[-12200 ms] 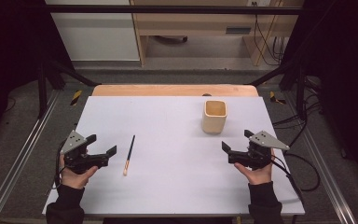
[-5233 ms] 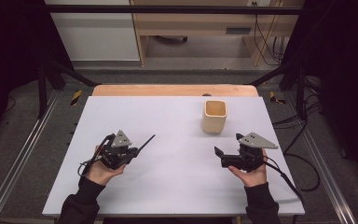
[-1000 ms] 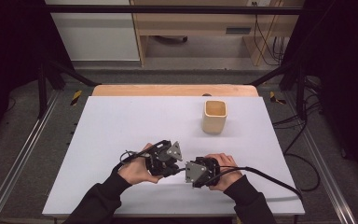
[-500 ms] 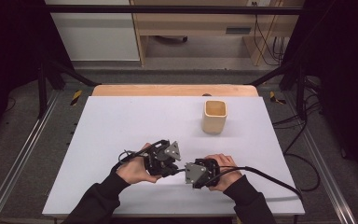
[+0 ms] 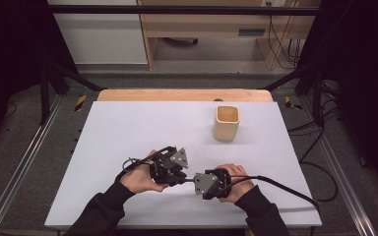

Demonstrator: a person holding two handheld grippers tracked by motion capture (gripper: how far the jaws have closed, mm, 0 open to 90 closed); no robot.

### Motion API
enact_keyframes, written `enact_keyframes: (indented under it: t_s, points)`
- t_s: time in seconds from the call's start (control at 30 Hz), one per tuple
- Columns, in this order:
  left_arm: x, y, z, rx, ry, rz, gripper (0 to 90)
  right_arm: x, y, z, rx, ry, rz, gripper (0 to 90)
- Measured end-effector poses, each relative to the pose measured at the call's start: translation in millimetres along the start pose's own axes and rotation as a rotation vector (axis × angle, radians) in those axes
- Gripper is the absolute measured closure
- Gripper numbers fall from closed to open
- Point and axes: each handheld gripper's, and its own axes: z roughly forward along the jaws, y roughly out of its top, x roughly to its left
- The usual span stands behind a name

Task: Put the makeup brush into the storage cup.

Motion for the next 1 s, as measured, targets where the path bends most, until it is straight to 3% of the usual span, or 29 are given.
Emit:
enact_keyframes:
  t_s: [0.23,0.4,0.57,0.67,0.8,1.0]
  points:
    - [6.3,-9.7,-11.9,-0.075,0.06,-0.048,62.1,-2.5,-2.4,-0.2,0.007,0.003,0.061,84.9]
    - [13.7,-21.1,-24.7,-0.185,0.138,-0.115,45.6,-7.7,-7.9,1.6,0.026,-0.001,0.097,84.9]
    - [17.1,-34.6,-33.7,-0.326,0.215,-0.211,35.3,-10.9,-15.2,1.9,0.017,-0.002,0.169,84.9]
    - [18.7,-43.4,-38.2,-0.381,0.26,-0.255,31.4,-12.1,-20.5,0.0,0.005,-0.01,0.222,84.9]
    - [20.5,-54.5,-40.1,-0.435,0.291,-0.301,26.9,-13.2,-27.6,-2.3,-0.011,-0.019,0.292,85.0]
    - [20.1,-67.4,-36.9,-0.471,0.328,-0.36,20.3,-12.4,-36.6,-5.5,-0.044,-0.042,0.368,84.9]
